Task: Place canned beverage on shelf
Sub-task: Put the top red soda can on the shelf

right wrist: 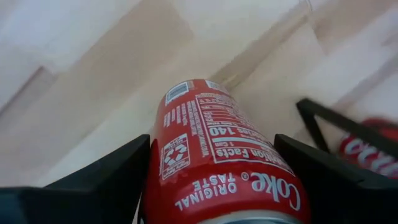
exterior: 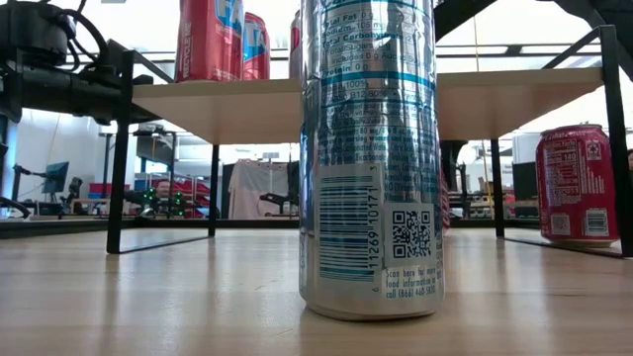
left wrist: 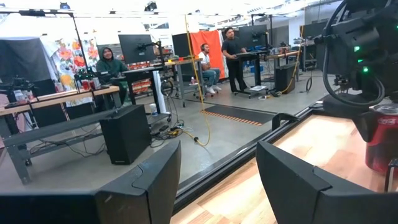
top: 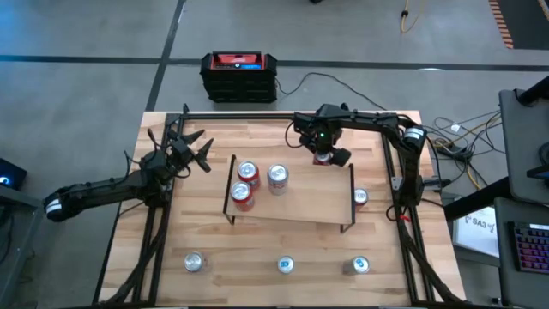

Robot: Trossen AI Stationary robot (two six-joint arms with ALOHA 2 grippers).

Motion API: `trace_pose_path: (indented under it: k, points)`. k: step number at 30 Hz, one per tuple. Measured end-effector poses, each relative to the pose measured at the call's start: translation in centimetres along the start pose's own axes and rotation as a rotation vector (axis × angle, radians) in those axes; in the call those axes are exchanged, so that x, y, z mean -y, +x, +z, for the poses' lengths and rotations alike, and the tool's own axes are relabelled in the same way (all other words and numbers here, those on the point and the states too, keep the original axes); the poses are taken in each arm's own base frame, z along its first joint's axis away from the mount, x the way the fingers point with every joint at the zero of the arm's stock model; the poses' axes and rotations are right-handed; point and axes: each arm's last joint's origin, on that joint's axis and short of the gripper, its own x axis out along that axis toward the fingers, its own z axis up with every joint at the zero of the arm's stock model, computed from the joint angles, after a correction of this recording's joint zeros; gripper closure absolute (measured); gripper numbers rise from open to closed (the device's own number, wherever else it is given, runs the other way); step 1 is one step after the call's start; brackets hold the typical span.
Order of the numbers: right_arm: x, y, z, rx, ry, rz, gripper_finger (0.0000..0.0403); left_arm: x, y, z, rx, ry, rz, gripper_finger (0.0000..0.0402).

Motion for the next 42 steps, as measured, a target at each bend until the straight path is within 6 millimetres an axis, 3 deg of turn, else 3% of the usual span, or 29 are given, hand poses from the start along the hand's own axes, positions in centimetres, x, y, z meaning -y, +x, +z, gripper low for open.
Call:
trace_pose_path:
  k: [5, 15, 20, 32, 42]
  points:
    - [-0.1, 0.0, -0.2, -0.047, 0.179, -0.001, 0.0096, 0.0, 0.0, 0.0, 0.0, 0.0, 0.0, 0.0207]
    - [-0.7, 0.0, -0.5, -0.075, 0.335, 0.053, 0.0093, 0.0, 0.0, 0.0, 0.0, 0.0, 0.0, 0.0207]
    - [-0.7, 0.0, -0.5, -0.078, 0.322, 0.06, 0.0087, 0.0, 0.0, 0.0, -0.001, 0.0, 0.0, 0.0207]
    - [-0.7, 0.0, -0.4, -0.075, 0.22, 0.064, 0.0025, 0.0, 0.0, 0.0, 0.0, 0.0, 0.0, 0.0207]
    - [-0.9, -1.4, -0.4, -0.069, 0.05, 0.084, 0.0018, 0.0, 0.0, 0.0, 0.0, 0.0, 0.0, 0.0207]
